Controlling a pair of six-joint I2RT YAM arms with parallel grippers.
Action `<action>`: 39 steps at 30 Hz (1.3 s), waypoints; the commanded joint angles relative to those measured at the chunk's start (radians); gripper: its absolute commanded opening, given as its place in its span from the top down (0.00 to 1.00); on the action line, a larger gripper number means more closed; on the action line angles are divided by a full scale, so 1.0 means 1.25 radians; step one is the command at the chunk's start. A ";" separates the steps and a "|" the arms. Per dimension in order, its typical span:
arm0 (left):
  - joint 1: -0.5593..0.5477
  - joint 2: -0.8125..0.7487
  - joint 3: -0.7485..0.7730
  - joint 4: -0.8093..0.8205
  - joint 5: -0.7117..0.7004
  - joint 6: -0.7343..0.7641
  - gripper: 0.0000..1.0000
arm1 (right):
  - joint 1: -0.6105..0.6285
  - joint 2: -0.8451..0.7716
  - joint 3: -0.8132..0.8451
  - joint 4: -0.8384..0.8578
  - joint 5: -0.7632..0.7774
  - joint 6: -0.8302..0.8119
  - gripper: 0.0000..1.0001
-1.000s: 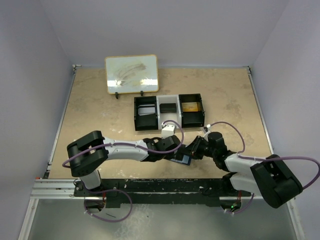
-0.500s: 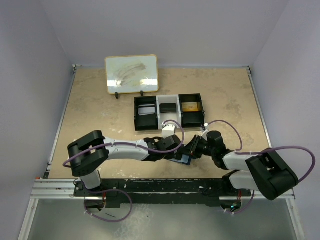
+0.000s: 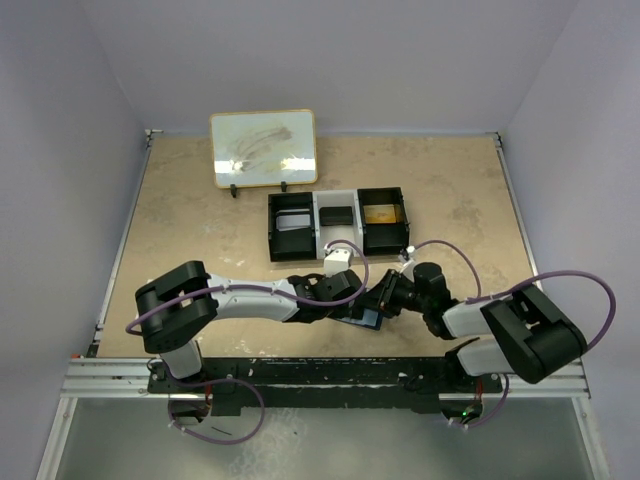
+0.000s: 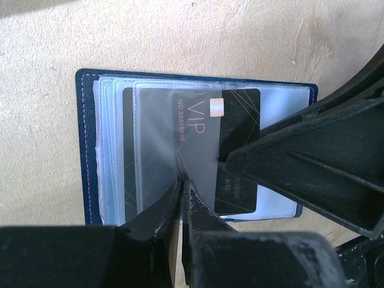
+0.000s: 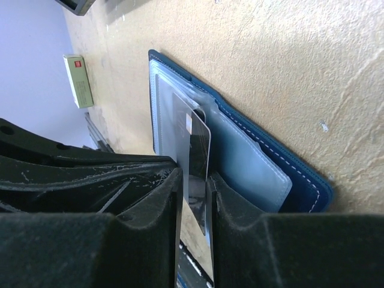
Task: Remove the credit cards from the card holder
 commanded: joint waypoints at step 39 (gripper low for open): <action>0.001 -0.141 0.047 -0.145 -0.076 0.035 0.64 | 0.001 -0.522 0.231 -0.565 0.254 -0.277 1.00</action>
